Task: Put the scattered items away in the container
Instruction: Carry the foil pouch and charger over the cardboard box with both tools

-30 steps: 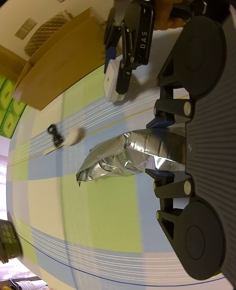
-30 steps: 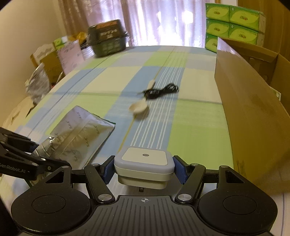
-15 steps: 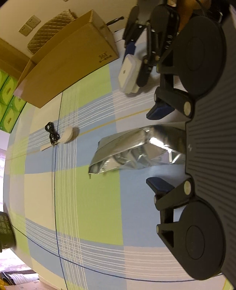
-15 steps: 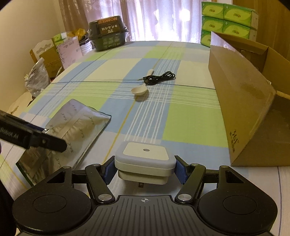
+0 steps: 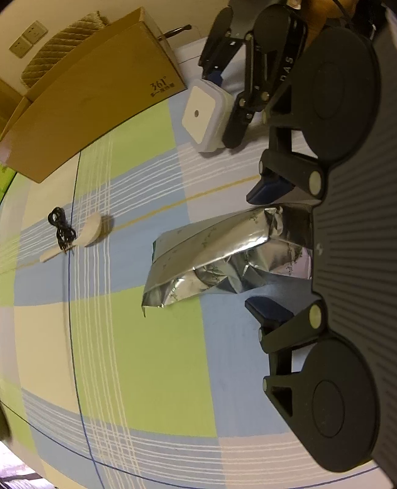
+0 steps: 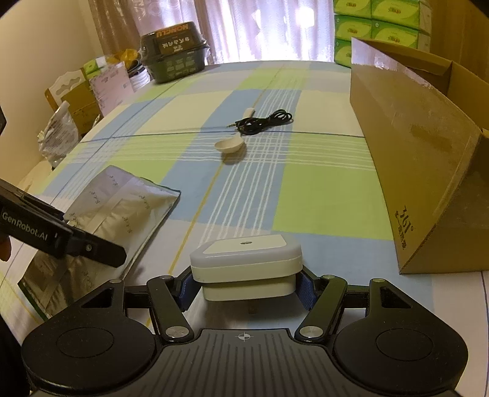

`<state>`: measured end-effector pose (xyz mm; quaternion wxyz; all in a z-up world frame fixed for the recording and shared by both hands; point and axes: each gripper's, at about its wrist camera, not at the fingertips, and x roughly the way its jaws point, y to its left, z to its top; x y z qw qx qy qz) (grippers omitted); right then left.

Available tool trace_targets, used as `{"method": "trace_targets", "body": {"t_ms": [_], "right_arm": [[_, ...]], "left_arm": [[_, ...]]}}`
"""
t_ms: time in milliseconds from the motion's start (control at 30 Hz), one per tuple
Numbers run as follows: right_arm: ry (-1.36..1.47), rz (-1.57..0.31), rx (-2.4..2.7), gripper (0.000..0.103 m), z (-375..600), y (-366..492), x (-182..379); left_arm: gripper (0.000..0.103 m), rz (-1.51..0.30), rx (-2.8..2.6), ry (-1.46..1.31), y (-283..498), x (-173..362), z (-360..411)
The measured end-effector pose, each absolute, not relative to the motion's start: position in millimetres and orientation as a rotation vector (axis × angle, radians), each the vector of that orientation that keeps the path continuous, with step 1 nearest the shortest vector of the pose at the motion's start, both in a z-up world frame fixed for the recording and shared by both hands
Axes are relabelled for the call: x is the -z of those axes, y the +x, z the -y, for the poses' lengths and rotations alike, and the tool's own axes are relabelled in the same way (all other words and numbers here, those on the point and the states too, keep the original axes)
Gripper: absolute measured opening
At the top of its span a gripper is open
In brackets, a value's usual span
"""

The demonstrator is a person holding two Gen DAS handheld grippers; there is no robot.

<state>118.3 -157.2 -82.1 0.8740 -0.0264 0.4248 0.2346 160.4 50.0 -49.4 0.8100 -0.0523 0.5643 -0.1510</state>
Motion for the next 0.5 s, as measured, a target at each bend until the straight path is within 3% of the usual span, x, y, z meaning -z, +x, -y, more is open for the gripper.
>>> {"method": "trace_targets", "body": {"t_ms": [433, 500], "right_arm": [[-0.070, -0.875, -0.479, 0.068, 154, 119, 83], [-0.070, -0.868, -0.480, 0.063, 155, 117, 81]], "left_arm": [[0.038, -1.199, 0.357, -0.051, 155, 41, -44], [0.037, -1.198, 0.361, -0.045, 153, 40, -44]]}}
